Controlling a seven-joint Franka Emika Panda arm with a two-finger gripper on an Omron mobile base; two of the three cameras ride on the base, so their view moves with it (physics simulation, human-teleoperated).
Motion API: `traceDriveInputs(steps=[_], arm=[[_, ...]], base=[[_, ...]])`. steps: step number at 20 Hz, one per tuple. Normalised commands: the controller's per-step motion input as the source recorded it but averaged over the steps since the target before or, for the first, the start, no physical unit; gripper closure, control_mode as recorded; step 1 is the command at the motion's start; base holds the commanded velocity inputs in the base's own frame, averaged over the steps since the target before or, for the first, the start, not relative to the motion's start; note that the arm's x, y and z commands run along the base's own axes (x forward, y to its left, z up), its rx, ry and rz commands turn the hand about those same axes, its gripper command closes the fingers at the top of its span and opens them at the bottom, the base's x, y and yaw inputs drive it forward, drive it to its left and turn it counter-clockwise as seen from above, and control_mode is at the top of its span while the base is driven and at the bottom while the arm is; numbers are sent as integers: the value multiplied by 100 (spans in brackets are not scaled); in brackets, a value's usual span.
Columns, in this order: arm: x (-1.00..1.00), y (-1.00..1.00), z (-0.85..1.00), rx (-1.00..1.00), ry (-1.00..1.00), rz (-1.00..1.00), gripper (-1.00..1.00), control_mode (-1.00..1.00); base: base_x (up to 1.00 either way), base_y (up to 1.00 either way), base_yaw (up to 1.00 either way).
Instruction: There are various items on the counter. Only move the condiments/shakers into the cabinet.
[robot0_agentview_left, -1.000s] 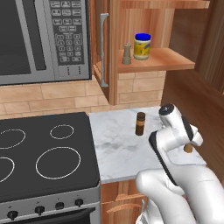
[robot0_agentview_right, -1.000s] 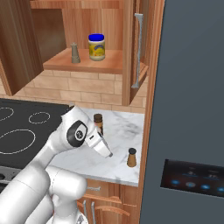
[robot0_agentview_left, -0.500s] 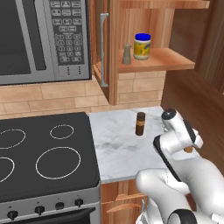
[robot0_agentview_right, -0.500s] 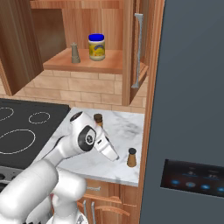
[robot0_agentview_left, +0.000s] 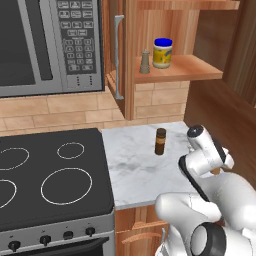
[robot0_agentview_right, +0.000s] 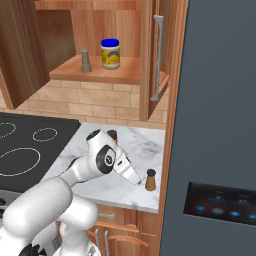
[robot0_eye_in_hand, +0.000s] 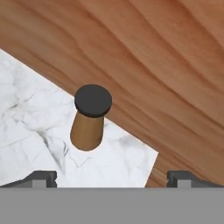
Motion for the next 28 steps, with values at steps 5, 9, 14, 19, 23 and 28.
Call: traceDriveInputs(steps=[5, 9, 14, 19, 23, 28], arm=[[34, -6, -4, 0, 13, 0, -100, -100], [29, -12, -4, 0, 9, 0, -100, -100], [7, -23, -14, 0, 0, 0, -100, -100], [-3, -32, -17, 0, -3, 0, -100, -100], [0, -10, -1, 0, -6, 0, -100, -100], [0, -1, -3, 0, -6, 0, -100, -100]], base=[[0, 0, 0], [0, 0, 0], [0, 0, 0], [0, 0, 0], [0, 0, 0], [0, 0, 0]])
